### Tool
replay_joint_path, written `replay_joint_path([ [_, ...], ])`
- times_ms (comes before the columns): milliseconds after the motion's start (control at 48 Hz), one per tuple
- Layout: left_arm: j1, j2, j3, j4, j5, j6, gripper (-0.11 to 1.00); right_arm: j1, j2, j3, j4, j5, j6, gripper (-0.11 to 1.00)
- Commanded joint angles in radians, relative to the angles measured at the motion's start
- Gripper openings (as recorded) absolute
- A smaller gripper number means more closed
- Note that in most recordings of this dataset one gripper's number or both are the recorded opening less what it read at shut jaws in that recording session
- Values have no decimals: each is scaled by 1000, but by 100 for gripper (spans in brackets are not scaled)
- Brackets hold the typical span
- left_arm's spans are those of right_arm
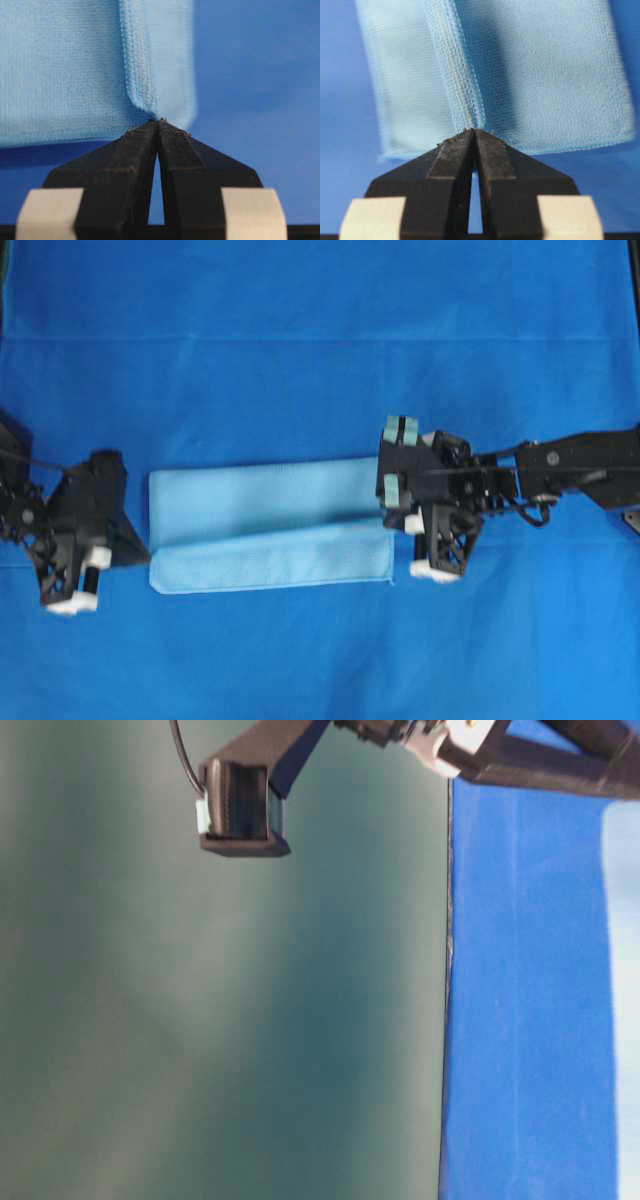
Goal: Fold the light blue towel.
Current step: 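Pull both top corners down toward the bottom edge, folding in half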
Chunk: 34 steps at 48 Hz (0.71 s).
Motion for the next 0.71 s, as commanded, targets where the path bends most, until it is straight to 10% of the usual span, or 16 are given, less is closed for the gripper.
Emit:
replay_joint_path([
  [0,-41,32,-43,2,-5,-3,0,26,-25,-8,3,-8,9,2],
  [604,-6,63,-63,2,8,0,1,29,-8,-18,3,-54,41,3],
  [687,-8,60,-58,2,8,-2,2,35,-6,-25,3,-54,41,24],
])
